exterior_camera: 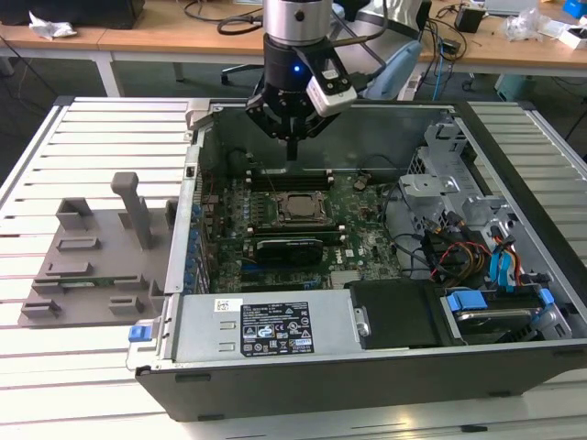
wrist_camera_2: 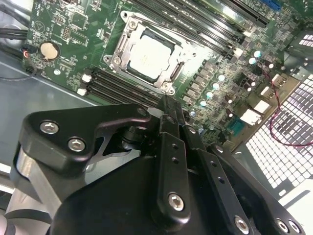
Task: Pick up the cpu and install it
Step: 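Install the first cpu locking lever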
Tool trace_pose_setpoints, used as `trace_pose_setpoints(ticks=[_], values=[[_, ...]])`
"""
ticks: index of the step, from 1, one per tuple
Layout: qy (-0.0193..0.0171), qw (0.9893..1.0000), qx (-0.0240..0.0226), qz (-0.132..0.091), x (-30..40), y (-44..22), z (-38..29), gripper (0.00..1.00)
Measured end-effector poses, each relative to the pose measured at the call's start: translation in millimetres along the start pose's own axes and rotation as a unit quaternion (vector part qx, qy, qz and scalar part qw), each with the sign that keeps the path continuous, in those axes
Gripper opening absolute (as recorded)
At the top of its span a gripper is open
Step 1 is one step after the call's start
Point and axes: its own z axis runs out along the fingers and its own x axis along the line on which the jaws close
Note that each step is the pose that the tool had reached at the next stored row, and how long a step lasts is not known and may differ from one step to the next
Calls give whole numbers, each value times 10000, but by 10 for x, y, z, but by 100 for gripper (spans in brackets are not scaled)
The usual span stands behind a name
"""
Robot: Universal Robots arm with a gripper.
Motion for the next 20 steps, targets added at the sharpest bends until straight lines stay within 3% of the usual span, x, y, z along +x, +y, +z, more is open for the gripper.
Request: trace_pose_setpoints(ticks=[9, 17, 20], values=[[0, 10000, 0, 0, 106, -2, 51, 11], [-1, 10000, -1, 0, 273, 56, 125, 11], [0, 10000, 0, -1, 378, 109, 174, 11]])
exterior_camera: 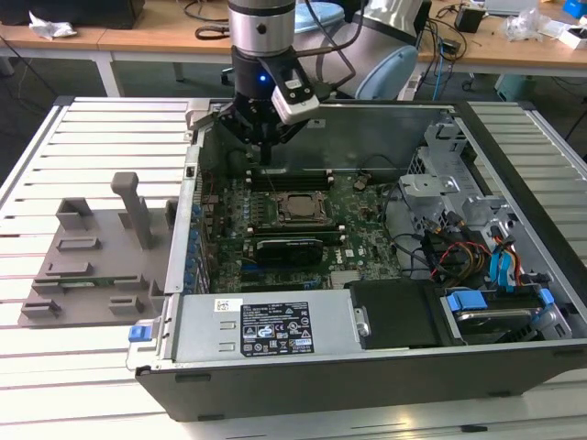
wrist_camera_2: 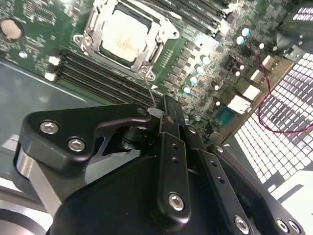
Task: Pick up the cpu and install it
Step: 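Install the first cpu locking lever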
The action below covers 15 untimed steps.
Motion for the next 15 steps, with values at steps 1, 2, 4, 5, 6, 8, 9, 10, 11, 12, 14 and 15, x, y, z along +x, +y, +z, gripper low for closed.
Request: trace_pose_setpoints(ticks=[1, 2, 4, 5, 6, 8, 9, 10, 11, 12, 14, 15], values=[[0, 10000, 0, 1, 18, 10, 10, 11], [-1, 10000, -1, 1, 39, 21, 24, 11], [-1, 10000, -1, 0, 78, 43, 51, 11], [-1, 10000, -1, 1, 100, 56, 65, 11], [-1, 10000, -1, 1, 121, 68, 80, 11], [0, 10000, 0, 0, 155, 93, 116, 11], [0, 10000, 0, 1, 164, 102, 130, 11], [0, 10000, 0, 1, 173, 116, 151, 11], [-1, 10000, -1, 0, 179, 130, 178, 11], [-1, 10000, -1, 0, 179, 135, 189, 11], [0, 10000, 0, -3, 180, 149, 216, 11], [-1, 10000, -1, -5, 179, 151, 224, 11]])
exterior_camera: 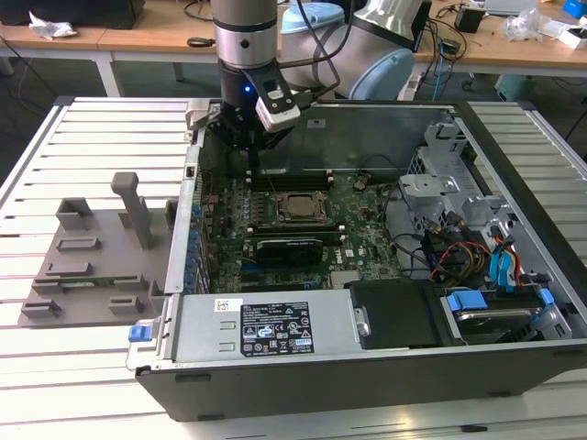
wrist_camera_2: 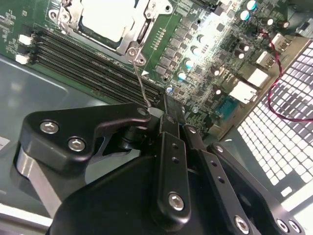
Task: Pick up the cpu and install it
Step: 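Install the first cpu locking lever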
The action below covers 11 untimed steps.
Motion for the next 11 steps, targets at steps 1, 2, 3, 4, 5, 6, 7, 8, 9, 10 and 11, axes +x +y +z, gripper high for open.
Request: trace_pose_setpoints(ticks=[1, 2, 3, 4, 5, 6, 7, 8, 9, 10, 11], values=[[0, 10000, 0, -4, -7, 1, 4, 11], [0, 10000, 0, -7, -13, 1, 5, 11], [0, 10000, 0, -10, -23, 1, 6, 11], [0, 10000, 0, -13, -56, 2, 8, 11], [0, 10000, 0, -15, -73, 2, 9, 11], [0, 10000, 0, -15, -89, 3, 10, 11], [0, 10000, 0, -16, -105, 3, 10, 11], [0, 10000, 0, -17, -116, 3, 10, 11], [1, 10000, 0, -17, -130, 4, 11, 11], [1, 10000, 0, -17, -142, 4, 11, 11], [1, 10000, 0, -17, -148, 4, 11, 11]])
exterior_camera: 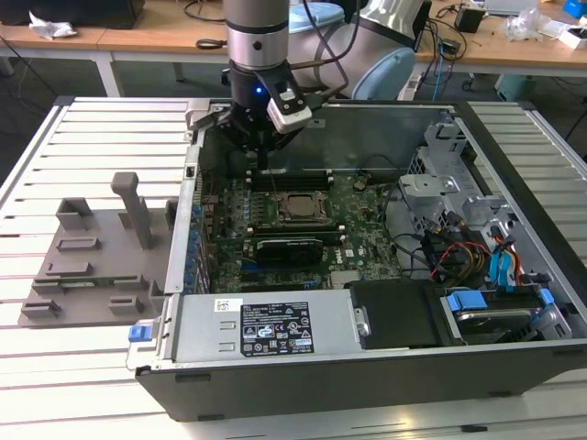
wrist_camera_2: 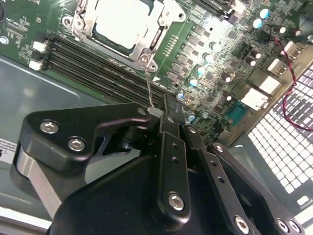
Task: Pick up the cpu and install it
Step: 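Install the first cpu locking lever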
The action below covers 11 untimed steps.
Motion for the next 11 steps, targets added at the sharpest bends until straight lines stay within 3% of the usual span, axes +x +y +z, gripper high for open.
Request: trace_pose_setpoints(ticks=[11], values=[[0, 10000, 0, 0, -75, 2, 2, 11]])
